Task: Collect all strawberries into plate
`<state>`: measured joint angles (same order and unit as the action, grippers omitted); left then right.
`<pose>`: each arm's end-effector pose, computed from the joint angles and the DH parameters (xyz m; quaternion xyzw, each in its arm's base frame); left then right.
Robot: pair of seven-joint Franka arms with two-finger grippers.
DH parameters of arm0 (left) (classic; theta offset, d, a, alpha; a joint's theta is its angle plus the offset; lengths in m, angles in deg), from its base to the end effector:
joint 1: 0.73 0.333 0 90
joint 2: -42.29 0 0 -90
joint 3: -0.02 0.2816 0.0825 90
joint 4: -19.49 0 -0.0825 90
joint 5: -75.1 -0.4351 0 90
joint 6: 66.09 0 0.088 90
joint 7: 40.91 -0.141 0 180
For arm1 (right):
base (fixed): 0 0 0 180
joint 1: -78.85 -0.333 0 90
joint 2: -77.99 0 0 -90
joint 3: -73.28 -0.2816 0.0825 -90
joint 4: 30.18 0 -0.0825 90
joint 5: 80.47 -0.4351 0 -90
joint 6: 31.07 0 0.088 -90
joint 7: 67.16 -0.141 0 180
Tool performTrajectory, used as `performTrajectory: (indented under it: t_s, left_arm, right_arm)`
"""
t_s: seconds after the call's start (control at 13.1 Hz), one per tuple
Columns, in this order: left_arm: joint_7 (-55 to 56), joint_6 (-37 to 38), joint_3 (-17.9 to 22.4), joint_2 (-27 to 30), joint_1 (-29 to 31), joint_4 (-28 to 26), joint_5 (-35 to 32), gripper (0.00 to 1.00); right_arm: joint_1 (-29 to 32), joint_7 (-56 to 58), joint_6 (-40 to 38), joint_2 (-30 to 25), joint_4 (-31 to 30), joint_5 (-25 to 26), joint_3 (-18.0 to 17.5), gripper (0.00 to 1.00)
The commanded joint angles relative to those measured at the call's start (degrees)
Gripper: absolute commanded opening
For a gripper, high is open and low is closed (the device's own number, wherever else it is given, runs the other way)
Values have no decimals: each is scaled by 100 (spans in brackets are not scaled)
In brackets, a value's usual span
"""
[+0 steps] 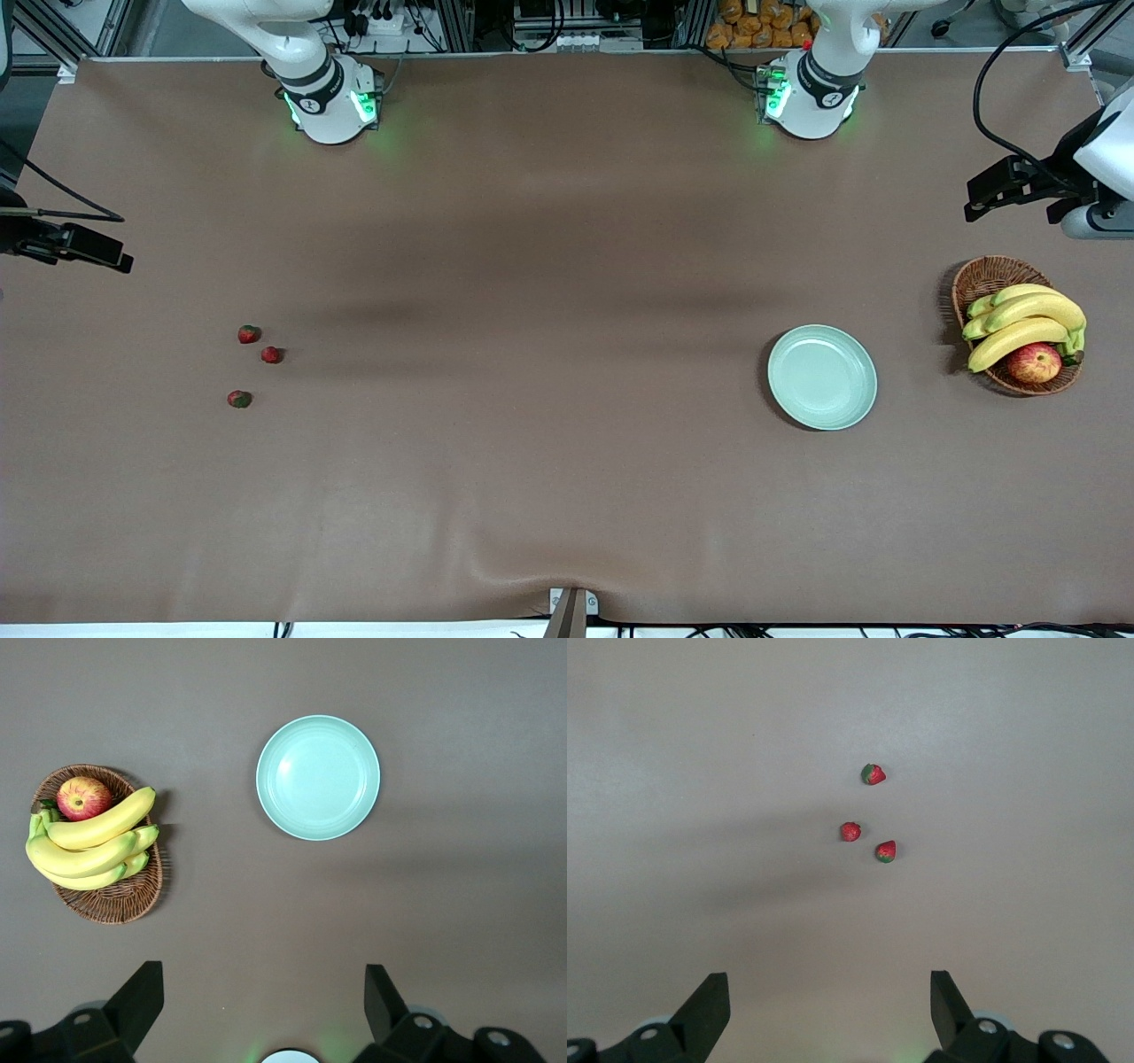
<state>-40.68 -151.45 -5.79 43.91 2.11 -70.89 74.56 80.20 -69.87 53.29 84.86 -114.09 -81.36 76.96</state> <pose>0.5865 -0.0297 0.5627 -0.9993 0.0236 0.0296 0.0070 0.6214 -0.0506 0.5295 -0.9962 0.0670 0.0558 0.0050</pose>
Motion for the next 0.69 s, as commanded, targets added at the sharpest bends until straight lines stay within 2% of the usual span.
performTrajectory:
  t_s: [0.0, 0.46, 0.61]
  left_arm:
    - [30, 143, 27, -83, -11, 170, 98, 100]
    - [21, 134, 27, -92, 24, 126, 98, 100]
    - [47, 151, 36, -109, 24, 117, 98, 100]
  right_arm:
    - [-82, 43, -42, -28, 6, 45, 80, 100]
    - [-82, 51, -7, 16, -20, 45, 80, 100]
    - [-73, 43, 238, 331, -55, 45, 80, 100]
